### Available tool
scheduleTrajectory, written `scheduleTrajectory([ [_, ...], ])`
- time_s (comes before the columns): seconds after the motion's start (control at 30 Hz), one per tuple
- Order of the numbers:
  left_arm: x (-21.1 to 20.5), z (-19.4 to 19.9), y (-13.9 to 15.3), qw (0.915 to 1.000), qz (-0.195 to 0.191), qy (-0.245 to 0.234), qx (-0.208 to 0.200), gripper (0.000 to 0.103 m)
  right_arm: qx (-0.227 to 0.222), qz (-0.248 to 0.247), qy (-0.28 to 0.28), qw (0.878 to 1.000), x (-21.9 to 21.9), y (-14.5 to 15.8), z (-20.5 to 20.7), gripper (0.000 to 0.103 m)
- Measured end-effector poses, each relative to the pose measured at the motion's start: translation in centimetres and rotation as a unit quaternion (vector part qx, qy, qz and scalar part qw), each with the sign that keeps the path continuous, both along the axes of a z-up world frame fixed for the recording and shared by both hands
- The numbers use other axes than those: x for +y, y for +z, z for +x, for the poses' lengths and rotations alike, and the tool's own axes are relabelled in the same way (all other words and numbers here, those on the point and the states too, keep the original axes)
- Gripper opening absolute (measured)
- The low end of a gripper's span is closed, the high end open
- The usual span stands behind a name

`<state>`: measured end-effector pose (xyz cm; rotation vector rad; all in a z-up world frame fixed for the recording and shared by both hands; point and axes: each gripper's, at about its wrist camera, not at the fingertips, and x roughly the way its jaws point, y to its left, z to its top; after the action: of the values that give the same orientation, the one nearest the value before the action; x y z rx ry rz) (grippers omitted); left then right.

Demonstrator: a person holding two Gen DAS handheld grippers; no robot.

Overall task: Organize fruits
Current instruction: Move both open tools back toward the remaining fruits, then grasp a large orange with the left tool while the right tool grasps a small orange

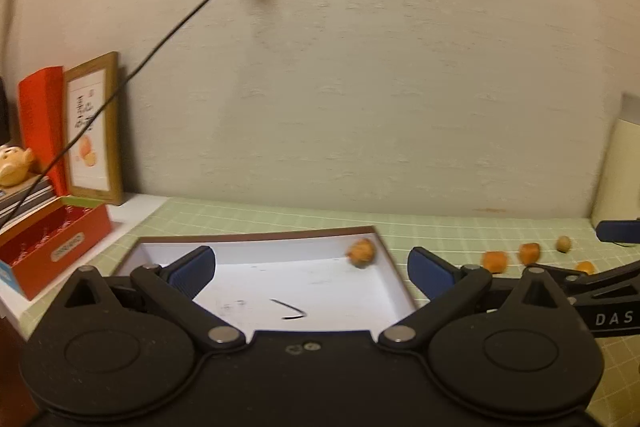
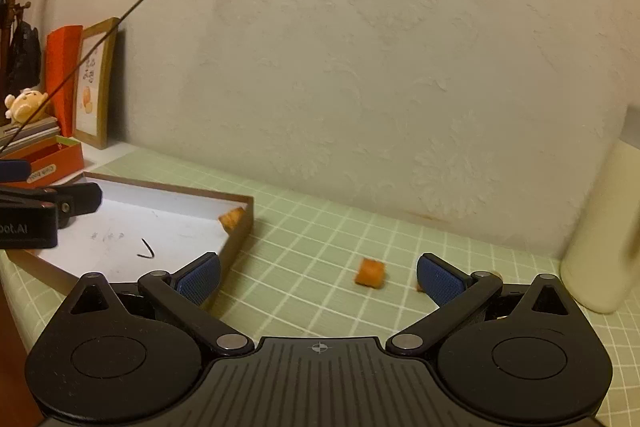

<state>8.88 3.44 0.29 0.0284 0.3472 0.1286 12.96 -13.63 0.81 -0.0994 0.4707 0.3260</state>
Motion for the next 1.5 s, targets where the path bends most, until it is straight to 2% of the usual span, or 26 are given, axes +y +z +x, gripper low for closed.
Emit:
scheduleTrajectory([
  [0.27, -3.8, 0.8, -0.9, 0.9987, 0.01, -0.05, 0.006, 0.097, 0.012, -0.018, -0.04, 0.999, -3.5, -0.3, -0.5, 0.103],
  [0.5, -6.3, 1.7, -1.9, 0.9968, 0.009, -0.071, 0.036, 0.097, 0.024, -0.031, -0.084, 0.996, -6.9, -0.7, -0.7, 0.103],
  [0.77, -9.4, 1.9, -2.7, 0.993, 0.022, -0.111, 0.035, 0.097, 0.046, -0.046, -0.117, 0.991, -9.7, -1.6, -0.8, 0.103],
  [1.1, -12.7, 3.0, -3.7, 0.9885, 0.012, -0.142, 0.05, 0.09, 0.073, -0.059, -0.133, 0.987, -11.8, -3.3, -0.2, 0.103],
  [1.23, -14.0, 3.8, -4.4, 0.9857, 0.017, -0.154, 0.065, 0.081, 0.083, -0.061, -0.136, 0.985, -12.0, -4.0, 0.5, 0.103],
  [1.3, -14.5, 4.2, -4.8, 0.985, 0.018, -0.155, 0.073, 0.081, 0.086, -0.061, -0.14, 0.985, -12.2, -4.2, 0.9, 0.103],
  [1.4, -15.3, 4.8, -5.4, 0.9842, 0.023, -0.155, 0.082, 0.081, 0.095, -0.061, -0.142, 0.983, -12.6, -4.6, 1.4, 0.092],
  [1.5, -15.9, 5.3, -5.9, 0.9832, 0.027, -0.157, 0.089, 0.081, 0.105, -0.059, -0.144, 0.982, -13.0, -5.1, 2.0, 0.089],
])
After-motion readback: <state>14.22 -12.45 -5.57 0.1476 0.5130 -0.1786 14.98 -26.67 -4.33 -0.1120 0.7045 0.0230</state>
